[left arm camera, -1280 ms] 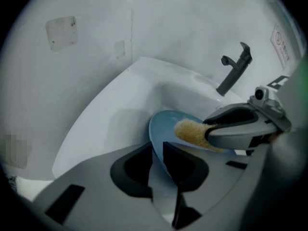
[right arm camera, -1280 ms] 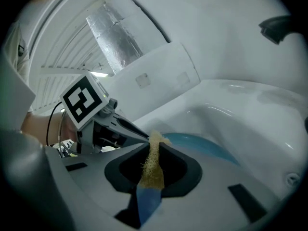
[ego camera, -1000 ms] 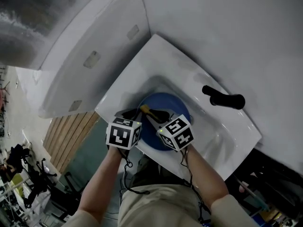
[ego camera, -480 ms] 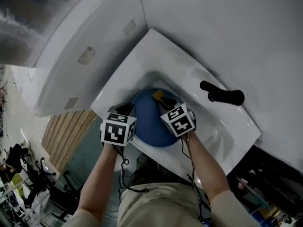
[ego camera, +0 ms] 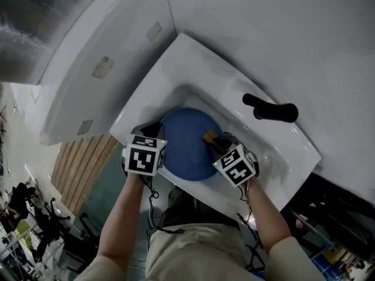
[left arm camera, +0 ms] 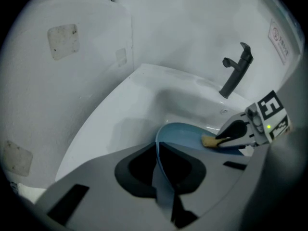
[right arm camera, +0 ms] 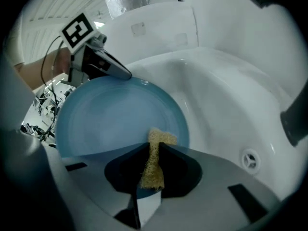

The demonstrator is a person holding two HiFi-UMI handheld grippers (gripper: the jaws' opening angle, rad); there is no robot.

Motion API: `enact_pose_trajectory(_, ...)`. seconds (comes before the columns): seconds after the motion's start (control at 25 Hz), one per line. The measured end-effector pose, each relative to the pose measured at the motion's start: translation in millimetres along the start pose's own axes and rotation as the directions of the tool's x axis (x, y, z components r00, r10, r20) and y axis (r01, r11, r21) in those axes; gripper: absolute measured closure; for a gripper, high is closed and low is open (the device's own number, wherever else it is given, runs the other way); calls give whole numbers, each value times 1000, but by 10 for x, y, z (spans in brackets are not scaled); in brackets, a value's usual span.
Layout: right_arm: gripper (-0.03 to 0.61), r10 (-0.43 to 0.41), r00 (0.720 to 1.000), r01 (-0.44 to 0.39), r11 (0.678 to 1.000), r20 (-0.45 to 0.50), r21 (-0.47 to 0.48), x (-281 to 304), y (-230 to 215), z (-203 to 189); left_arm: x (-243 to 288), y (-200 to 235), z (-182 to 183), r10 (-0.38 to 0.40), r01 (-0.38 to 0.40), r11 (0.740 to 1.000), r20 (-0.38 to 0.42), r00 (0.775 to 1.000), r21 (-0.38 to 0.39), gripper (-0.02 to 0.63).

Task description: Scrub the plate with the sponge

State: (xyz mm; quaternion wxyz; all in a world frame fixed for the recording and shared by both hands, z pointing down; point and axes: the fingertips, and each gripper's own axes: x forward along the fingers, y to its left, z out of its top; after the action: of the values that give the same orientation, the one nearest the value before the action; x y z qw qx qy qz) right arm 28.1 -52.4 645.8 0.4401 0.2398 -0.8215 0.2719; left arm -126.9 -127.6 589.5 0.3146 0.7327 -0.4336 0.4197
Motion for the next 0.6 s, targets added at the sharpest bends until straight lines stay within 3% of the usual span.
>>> enact_pose_trajectory(0.24,509,189,982,-190,980,-18,-59,-372,744,24,18,-20,24,-11,11,1000,9,1000,2,589)
enact_pose_trajectory(0.4,512,363,929,-353,928,74,-121,-408,1291,421,17,-21,26,-22,22,1000,15,1000,-5,589)
enact_pose_trajectory(0.48,511,392,913,-377,916,113,-134,-306,1397,616,13,-10,27,-25,26,1000,21,999,-14,592)
enact_pose_trajectory(0.6,509,371,915,-351,926,160,-137,-136,1324,847,8,0,34,-27,28,999,26,999,-25,592)
